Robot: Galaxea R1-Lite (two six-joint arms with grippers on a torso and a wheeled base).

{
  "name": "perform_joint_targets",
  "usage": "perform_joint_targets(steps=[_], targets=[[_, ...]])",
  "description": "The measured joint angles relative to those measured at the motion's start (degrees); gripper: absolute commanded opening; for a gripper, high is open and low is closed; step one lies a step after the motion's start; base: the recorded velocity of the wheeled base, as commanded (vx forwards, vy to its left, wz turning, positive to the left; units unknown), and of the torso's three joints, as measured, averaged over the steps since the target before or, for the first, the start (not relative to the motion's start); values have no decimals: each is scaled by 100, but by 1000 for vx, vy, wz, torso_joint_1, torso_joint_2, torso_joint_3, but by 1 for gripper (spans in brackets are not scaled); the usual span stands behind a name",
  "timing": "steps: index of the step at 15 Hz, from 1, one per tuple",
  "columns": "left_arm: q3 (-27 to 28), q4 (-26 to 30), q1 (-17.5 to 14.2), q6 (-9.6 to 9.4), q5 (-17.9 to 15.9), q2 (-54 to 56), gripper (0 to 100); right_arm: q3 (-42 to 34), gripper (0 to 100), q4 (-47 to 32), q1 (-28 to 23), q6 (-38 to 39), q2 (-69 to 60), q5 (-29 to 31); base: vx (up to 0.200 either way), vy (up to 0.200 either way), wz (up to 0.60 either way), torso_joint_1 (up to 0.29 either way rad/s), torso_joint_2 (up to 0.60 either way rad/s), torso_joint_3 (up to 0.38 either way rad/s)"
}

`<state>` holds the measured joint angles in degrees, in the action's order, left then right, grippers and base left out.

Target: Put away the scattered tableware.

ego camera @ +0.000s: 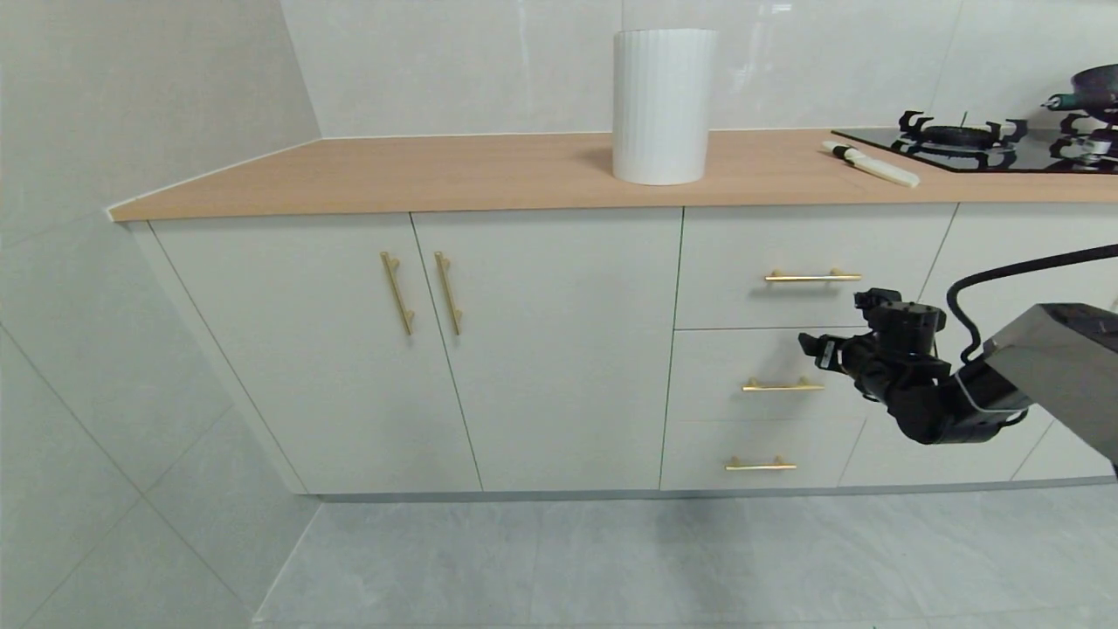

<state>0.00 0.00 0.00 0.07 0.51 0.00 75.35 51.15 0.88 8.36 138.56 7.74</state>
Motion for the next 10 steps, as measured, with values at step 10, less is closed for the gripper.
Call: perform_joint_targets(steps=[10], targets=[[0,-5,5,0,0,0,100,-4556,100,518,-106,-467,-4947,391,0,0,0,0,0,0]])
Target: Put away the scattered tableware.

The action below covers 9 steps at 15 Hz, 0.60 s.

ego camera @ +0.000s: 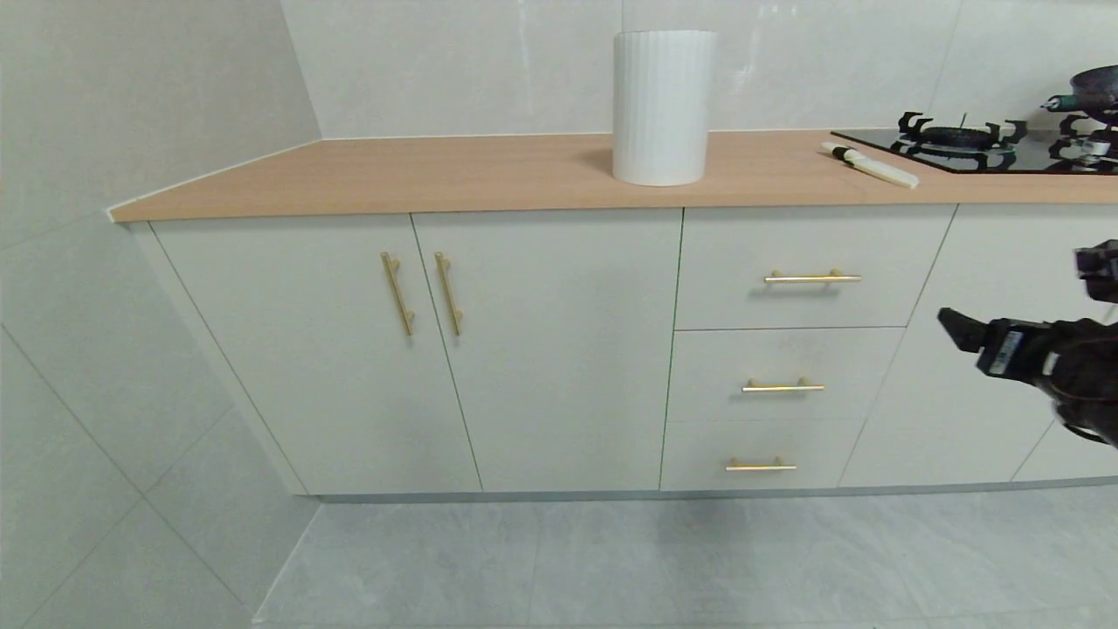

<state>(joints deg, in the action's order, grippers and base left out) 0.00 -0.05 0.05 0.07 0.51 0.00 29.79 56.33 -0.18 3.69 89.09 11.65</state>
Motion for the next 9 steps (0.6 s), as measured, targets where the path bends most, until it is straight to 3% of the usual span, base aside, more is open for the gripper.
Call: perform_joint_targets(steps=[3,9], targets=[[0,2,-2,0,0,0,100,-783,100,-1054,-45,-236,-2167,28,0,0,0,0,0,0],[0,2,-2,0,0,0,100,-1152,100,-5349,-72,-421,-6504,68,0,0,0,0,0,0]])
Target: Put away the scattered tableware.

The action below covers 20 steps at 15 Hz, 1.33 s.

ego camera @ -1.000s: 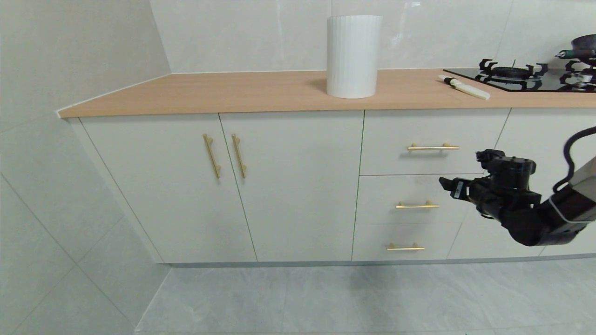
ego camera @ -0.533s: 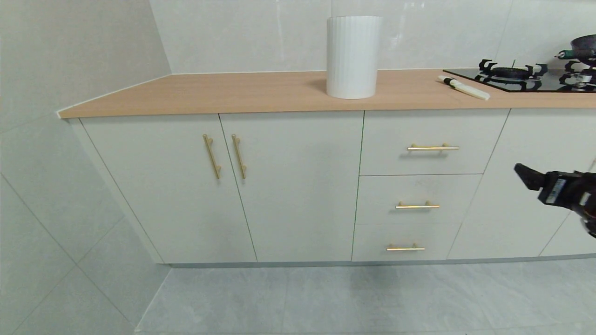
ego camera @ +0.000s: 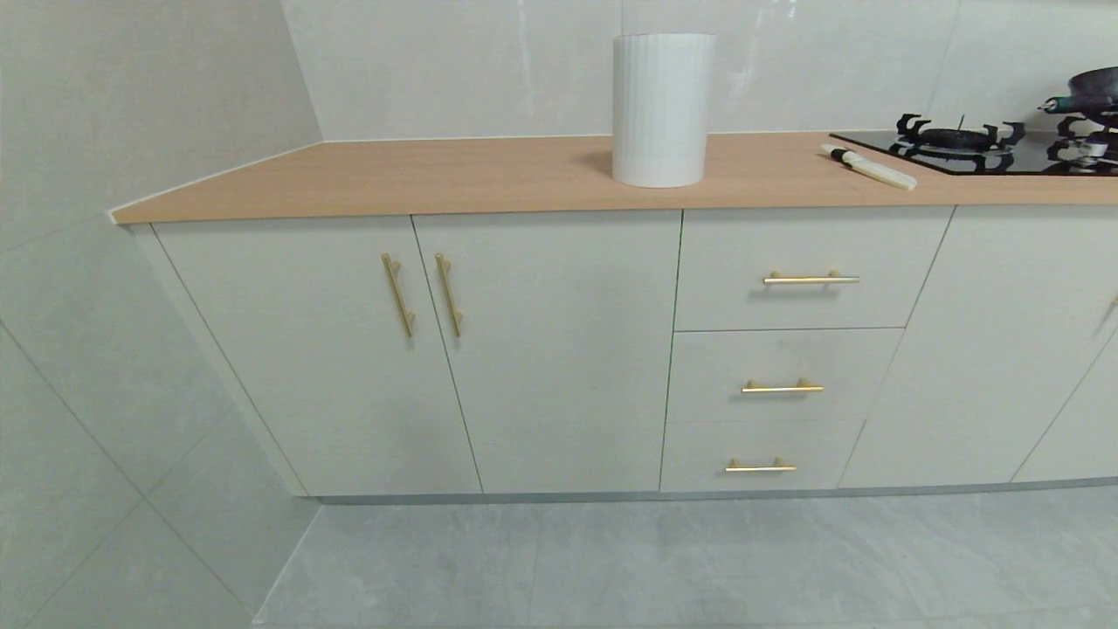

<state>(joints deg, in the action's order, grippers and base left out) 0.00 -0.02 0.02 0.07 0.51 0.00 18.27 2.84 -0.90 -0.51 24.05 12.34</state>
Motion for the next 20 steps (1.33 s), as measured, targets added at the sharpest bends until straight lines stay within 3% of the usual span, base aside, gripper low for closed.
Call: perform_joint_targets(steps=[2,4,7,10,14,20], targets=[[0,-2,0,0,-2,0,100,-4,100,-926,0,-55,-1056,11,0,0,0,0,0,0],[0,0,2,2,0,0,100,-144,100,-1274,39,-66,-1788,-9,0,0,0,0,0,0],[0,0,2,0,0,0,100,-679,100,-940,69,18,-2254,-183,0,0,0,0,0,0],[0,2,2,2,2,0,100,-1541,100,96,72,108,-2383,-638,0,0,0,0,0,0],[0,-2,2,4,0,0,100,-1797,100,-246,80,173,-2419,-1245,0,0,0,0,0,0],[0,0,0,-21,0,0,100,-1827,100,-262,90,51,-2423,-1276,0,0,0,0,0,0]])
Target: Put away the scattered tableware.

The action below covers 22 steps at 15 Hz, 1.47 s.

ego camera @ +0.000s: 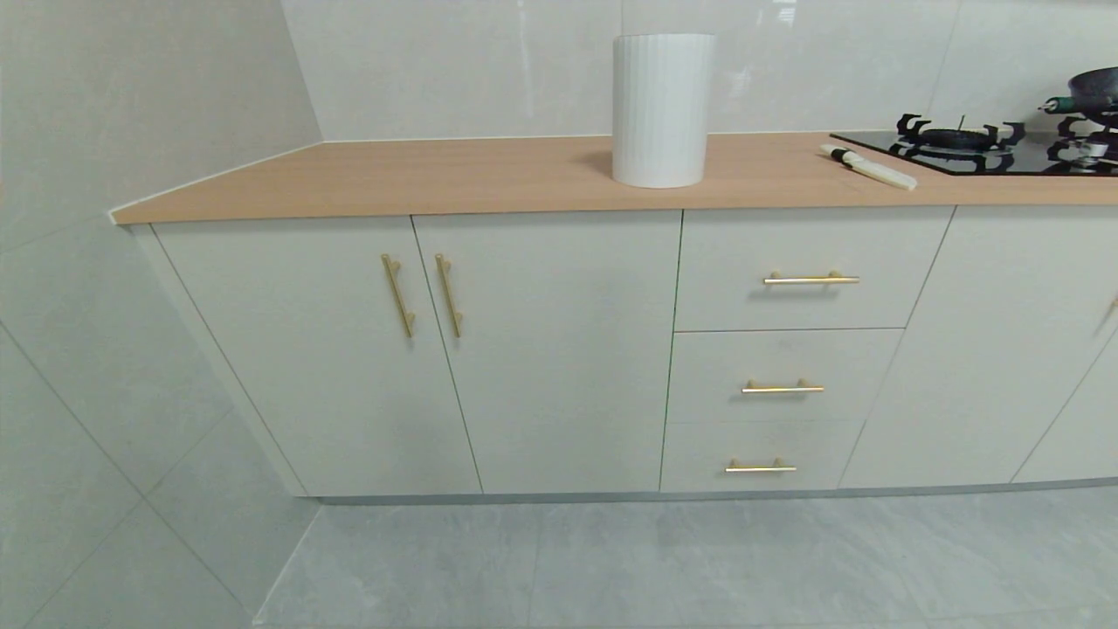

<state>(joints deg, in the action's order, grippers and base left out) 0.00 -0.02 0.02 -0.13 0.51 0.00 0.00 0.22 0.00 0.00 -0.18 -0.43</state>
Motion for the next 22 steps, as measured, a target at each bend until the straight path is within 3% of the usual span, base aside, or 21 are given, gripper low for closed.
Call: perform_joint_targets(steps=[22], targets=[[0,-5,7,-5,-9,0,100,0,100,-9,0,0,2,0,191,0,0,1,2,2]])
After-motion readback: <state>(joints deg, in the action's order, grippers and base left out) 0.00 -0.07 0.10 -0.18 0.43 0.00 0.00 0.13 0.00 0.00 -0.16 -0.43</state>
